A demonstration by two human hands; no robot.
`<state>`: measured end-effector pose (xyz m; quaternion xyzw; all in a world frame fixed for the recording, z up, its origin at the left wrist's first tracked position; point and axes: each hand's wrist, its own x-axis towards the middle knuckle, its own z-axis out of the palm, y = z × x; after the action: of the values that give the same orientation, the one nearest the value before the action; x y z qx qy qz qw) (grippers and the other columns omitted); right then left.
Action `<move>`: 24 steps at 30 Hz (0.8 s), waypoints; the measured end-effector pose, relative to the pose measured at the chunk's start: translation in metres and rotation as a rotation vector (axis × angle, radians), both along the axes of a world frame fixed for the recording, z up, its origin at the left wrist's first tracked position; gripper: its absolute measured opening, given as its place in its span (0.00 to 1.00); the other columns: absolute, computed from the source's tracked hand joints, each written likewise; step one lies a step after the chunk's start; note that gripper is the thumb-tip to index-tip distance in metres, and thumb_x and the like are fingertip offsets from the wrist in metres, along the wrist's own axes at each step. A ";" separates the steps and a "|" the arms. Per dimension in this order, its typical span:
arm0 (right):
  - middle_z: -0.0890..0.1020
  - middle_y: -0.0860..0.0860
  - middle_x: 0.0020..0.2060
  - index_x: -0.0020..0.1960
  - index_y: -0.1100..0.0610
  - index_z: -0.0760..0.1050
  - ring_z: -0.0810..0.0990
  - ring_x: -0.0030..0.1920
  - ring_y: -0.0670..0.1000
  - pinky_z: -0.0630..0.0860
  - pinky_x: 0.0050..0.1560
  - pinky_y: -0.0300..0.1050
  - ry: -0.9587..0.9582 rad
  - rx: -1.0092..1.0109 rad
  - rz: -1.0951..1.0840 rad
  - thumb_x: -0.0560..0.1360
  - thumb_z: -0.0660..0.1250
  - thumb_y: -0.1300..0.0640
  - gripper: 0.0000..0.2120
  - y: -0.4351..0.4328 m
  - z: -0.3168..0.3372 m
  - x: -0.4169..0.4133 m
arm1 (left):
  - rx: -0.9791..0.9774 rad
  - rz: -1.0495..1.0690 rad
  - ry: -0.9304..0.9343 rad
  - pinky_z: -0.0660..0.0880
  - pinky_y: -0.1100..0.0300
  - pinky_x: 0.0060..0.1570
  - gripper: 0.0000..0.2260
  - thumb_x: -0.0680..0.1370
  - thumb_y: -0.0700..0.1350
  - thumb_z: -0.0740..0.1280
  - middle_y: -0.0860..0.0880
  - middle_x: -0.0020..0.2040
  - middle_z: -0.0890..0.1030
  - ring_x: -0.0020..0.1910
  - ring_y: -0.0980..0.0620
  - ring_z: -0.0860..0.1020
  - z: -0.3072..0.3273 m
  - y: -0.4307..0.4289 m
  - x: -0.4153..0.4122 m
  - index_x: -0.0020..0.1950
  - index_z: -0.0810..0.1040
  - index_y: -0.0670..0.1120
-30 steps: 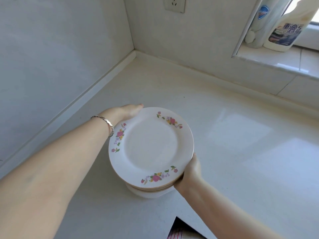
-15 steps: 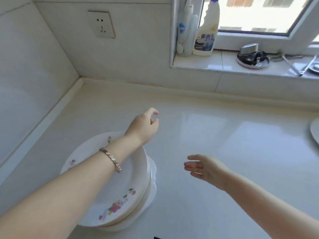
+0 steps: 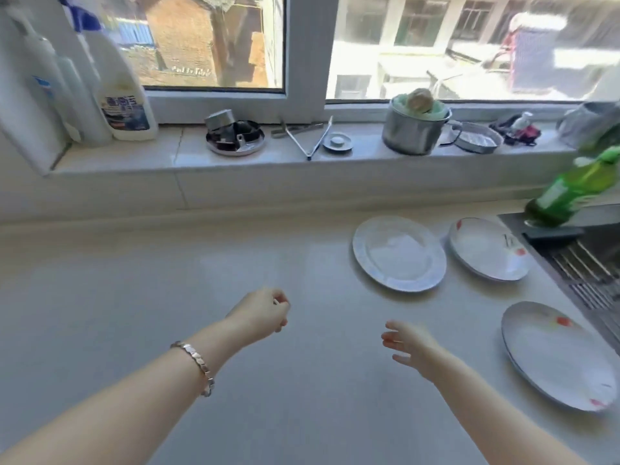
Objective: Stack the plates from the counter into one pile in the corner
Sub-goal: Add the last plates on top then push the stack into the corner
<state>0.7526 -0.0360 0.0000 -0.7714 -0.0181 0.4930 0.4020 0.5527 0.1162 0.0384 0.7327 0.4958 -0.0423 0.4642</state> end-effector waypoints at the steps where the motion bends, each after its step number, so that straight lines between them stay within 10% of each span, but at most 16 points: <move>1: 0.77 0.59 0.51 0.61 0.61 0.70 0.75 0.53 0.55 0.68 0.57 0.51 0.023 0.000 -0.065 0.79 0.58 0.58 0.12 -0.008 -0.005 0.025 | -0.004 -0.004 0.008 0.75 0.58 0.45 0.08 0.76 0.43 0.58 0.51 0.36 0.81 0.39 0.49 0.79 -0.002 -0.004 0.020 0.40 0.74 0.50; 10: 0.70 0.57 0.70 0.70 0.62 0.64 0.70 0.69 0.57 0.67 0.65 0.48 0.224 0.171 -0.397 0.79 0.60 0.56 0.21 0.026 -0.047 0.166 | -0.074 0.092 0.083 0.70 0.63 0.36 0.08 0.77 0.41 0.58 0.50 0.35 0.80 0.33 0.52 0.78 -0.013 -0.014 0.126 0.41 0.74 0.47; 17: 0.76 0.62 0.63 0.66 0.64 0.69 0.78 0.57 0.61 0.75 0.55 0.56 0.197 0.216 -0.467 0.77 0.60 0.68 0.18 0.042 -0.070 0.190 | -0.190 0.192 0.076 0.69 0.62 0.36 0.08 0.78 0.40 0.57 0.48 0.35 0.79 0.33 0.51 0.78 -0.021 -0.020 0.168 0.43 0.74 0.45; 24: 0.81 0.55 0.41 0.61 0.64 0.72 0.80 0.38 0.53 0.79 0.28 0.40 0.237 0.240 -0.297 0.77 0.60 0.67 0.13 -0.011 -0.044 0.195 | -0.493 0.763 -0.275 0.74 0.49 0.53 0.20 0.79 0.53 0.60 0.40 0.59 0.74 0.50 0.43 0.78 -0.020 -0.027 0.202 0.65 0.69 0.41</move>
<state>0.9472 -0.0467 -0.0439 -0.6489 0.0848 0.5100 0.5583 0.7548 0.0897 0.0182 0.3651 0.6387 0.1121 0.6680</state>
